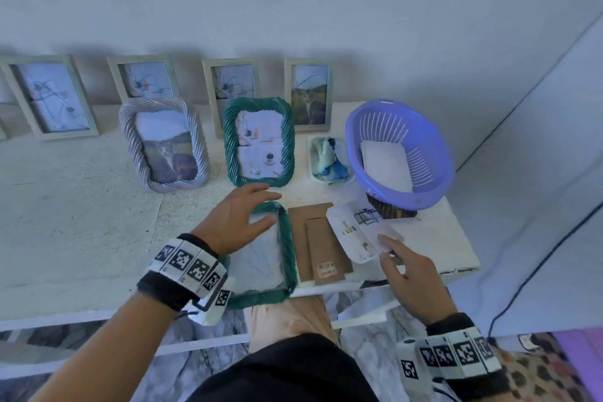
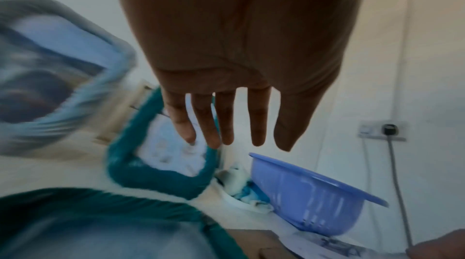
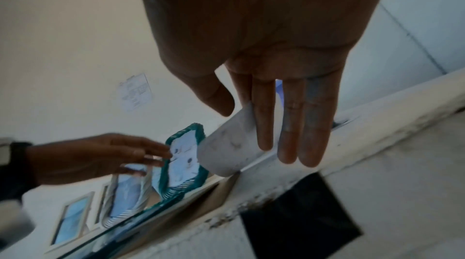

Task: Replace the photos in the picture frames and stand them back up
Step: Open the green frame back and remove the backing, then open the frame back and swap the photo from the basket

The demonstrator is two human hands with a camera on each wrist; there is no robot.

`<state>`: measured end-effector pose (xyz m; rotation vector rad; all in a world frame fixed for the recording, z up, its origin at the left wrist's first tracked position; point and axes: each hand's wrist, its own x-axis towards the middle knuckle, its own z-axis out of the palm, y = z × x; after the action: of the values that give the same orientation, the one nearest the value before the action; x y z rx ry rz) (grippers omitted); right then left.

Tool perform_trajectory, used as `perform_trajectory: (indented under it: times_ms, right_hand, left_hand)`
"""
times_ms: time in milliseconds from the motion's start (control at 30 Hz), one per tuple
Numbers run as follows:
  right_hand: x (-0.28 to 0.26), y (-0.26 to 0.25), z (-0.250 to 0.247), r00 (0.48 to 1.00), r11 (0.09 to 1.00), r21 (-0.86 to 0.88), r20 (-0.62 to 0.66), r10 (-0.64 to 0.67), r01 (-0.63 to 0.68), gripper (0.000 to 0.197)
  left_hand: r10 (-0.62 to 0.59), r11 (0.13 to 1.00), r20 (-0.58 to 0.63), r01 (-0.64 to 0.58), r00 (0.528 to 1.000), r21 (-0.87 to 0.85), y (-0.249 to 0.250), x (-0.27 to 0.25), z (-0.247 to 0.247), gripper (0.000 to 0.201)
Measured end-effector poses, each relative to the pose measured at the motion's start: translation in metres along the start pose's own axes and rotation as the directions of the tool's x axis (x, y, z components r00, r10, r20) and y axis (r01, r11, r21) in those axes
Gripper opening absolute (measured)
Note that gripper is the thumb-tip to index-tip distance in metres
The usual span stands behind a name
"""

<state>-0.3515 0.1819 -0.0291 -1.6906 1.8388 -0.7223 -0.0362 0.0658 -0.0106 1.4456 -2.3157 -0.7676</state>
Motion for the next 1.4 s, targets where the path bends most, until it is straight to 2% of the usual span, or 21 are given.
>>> perform_trajectory:
  times_ms: [133,233,333,433,500,600,800,967,1133,1233,1400]
  right_hand:
    - [-0.005,0.025,-0.010,0.997,0.995,-0.095,0.061,0.044,-0.038,0.039]
    - [-0.007,0.034,-0.017,0.996,0.989,-0.144,0.078,0.033,-0.021,0.038]
    - [-0.004,0.037,-0.022,0.998,0.981,-0.194,0.070,0.002,0.012,0.033]
    - [-0.001,0.040,-0.026,0.998,0.961,-0.277,0.057,-0.012,0.027,0.029]
    - [0.003,0.041,-0.029,0.999,0.940,-0.339,0.040,-0.026,0.039,0.028]
    - [0.014,0.042,-0.033,0.998,0.908,-0.415,0.037,-0.048,0.059,0.027]
    - [0.055,0.047,-0.035,0.997,0.851,-0.525,0.079,0.011,0.032,0.032]
    - [0.089,0.048,-0.032,0.997,0.789,-0.614,0.064,0.031,0.015,0.032]
    - [0.095,0.052,-0.026,0.991,0.690,-0.724,0.092,0.098,-0.001,0.031]
    - [0.088,0.052,-0.028,0.986,0.724,-0.690,0.117,0.119,-0.005,0.029]
    - [0.057,0.039,-0.052,0.980,0.824,-0.564,0.189,0.065,0.054,0.030]
  left_hand:
    - [0.201,0.975,0.039,-0.204,0.979,0.089,0.047,0.056,0.017,0.043]
    - [0.303,0.928,0.030,-0.301,0.953,0.220,0.080,0.091,0.035,0.047]
    - [0.307,0.871,0.076,-0.312,0.949,0.380,0.102,0.117,0.051,0.054]
    - [0.266,0.848,0.102,-0.283,0.959,0.448,0.110,0.133,0.059,0.045]
    - [0.256,0.852,0.096,-0.271,0.962,0.448,0.111,0.139,0.060,0.035]
    - [0.262,0.858,0.092,-0.276,0.961,0.433,0.110,0.144,0.055,0.033]
    - [0.292,0.920,0.029,-0.289,0.956,0.266,0.111,0.148,0.043,0.031]
    - [0.302,0.916,0.024,-0.297,0.953,0.269,0.105,0.145,0.049,0.032]
    - [0.309,0.903,0.034,-0.304,0.951,0.302,0.097,0.139,0.058,0.032]
    - [0.312,0.895,0.036,-0.307,0.949,0.324,0.094,0.137,0.064,0.033]
    - [0.343,0.909,-0.018,-0.327,0.939,0.260,0.091,0.136,0.066,0.040]
